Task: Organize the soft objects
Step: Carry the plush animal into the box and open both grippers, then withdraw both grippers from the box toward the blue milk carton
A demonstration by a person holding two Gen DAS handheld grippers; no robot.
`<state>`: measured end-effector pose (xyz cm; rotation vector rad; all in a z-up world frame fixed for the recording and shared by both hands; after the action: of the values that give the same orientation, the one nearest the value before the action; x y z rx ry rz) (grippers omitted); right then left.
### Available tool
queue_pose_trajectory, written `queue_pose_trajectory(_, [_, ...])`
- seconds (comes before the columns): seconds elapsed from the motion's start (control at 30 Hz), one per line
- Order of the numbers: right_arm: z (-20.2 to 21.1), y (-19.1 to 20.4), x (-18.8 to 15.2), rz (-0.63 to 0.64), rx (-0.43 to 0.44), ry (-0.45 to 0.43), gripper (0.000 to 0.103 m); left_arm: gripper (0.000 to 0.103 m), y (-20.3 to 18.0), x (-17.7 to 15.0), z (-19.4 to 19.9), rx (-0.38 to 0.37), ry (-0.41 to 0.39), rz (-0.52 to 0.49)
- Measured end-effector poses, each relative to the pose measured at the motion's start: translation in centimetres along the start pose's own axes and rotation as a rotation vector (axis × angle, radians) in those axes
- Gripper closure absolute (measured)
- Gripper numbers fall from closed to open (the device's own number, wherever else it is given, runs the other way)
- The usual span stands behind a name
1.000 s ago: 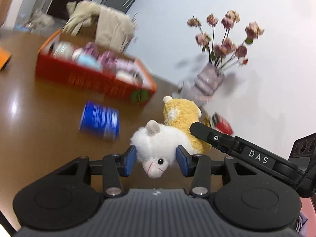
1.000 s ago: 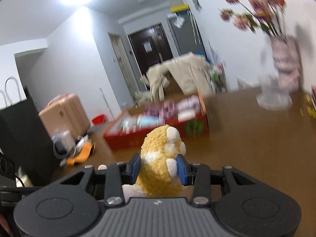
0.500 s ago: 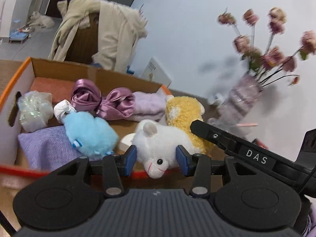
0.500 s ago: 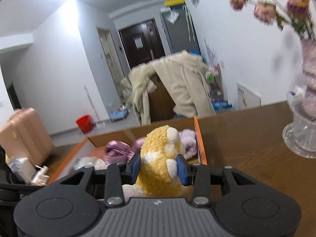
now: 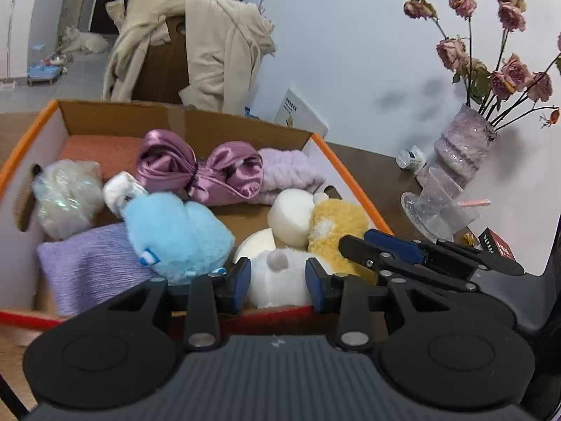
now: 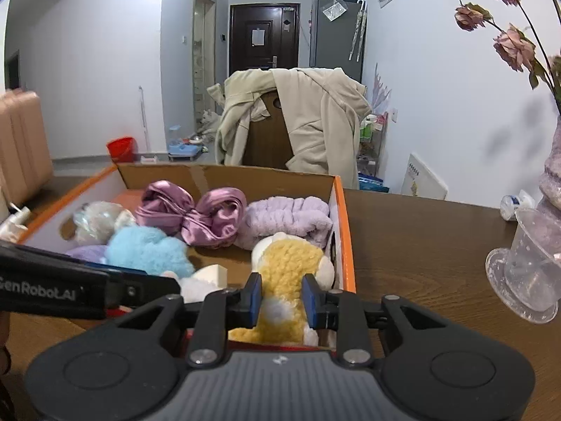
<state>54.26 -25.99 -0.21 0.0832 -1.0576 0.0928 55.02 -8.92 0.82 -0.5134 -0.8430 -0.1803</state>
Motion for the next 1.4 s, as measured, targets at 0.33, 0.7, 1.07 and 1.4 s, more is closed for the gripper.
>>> queue_pose_trajectory(0.33, [13.5, 0.3, 1.5, 0.002, 0.064, -0.130, 0.074, 0.042, -2.2, -2.3, 12.1, 0.122, -0.115, -0.105])
queue_pose_trajectory(0.7, [30.2, 2.3, -6.1, -0.022, 0.124, -0.205, 0.040, 0.018, -6.1, -12.4, 28.0, 0.200, -0.333, -0.174])
queue_pose_trajectory(1.07, [37.2, 5.2, -14.3, -0.030, 0.181, -0.134, 0.030, 0.011, -6.8, -22.0, 33.4, 0.236, -0.289, -0.108])
queue_pose_trajectory(1.4, [35.0, 5.5, -14.8, -0.070, 0.191, -0.109, 0.031, 0.011, -5.4, -21.6, 31.4, 0.233, -0.248, -0.074])
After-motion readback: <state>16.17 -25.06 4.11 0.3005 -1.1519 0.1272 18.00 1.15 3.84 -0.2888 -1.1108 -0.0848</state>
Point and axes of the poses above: each gripper's, at about its wrist camera, not at the fingertips, and z roughly against the way its jaws point, y to its left, x to its top, the point moved 3 cm from there along -z, roughly the way its jaws point, and after that the axes turned 5 degrees about -y, right-handed, at the moved point
